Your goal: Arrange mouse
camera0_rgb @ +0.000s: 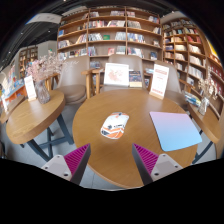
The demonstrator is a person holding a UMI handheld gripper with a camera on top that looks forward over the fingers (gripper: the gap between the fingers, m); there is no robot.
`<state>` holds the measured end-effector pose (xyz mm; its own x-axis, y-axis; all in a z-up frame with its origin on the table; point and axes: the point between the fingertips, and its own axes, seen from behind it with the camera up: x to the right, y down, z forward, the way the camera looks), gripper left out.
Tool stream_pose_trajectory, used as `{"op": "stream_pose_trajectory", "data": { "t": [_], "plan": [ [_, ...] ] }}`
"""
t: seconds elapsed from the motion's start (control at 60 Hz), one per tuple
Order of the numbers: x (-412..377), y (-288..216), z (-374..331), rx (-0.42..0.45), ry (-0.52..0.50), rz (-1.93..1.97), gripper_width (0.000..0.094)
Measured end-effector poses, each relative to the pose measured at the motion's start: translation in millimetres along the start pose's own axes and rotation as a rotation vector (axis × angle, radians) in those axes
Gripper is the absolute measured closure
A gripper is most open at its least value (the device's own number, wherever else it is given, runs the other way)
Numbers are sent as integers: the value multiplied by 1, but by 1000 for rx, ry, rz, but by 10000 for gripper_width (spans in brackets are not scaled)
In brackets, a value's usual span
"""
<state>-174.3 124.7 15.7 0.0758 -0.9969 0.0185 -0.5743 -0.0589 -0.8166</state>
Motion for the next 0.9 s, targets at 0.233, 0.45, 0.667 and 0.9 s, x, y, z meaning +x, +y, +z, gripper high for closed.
{"op": "stream_pose_trajectory", "data": {
  "t": [0.233, 0.45, 0.667, 0.9],
  "plan": [
    [-3, -13, 47, -24, 21, 17, 83],
    [-9, -30, 86, -50, 12, 56, 83],
    [-11, -47, 114, -71, 6, 84, 89],
    [-10, -54, 126, -82, 14, 78, 139]
  ]
}}
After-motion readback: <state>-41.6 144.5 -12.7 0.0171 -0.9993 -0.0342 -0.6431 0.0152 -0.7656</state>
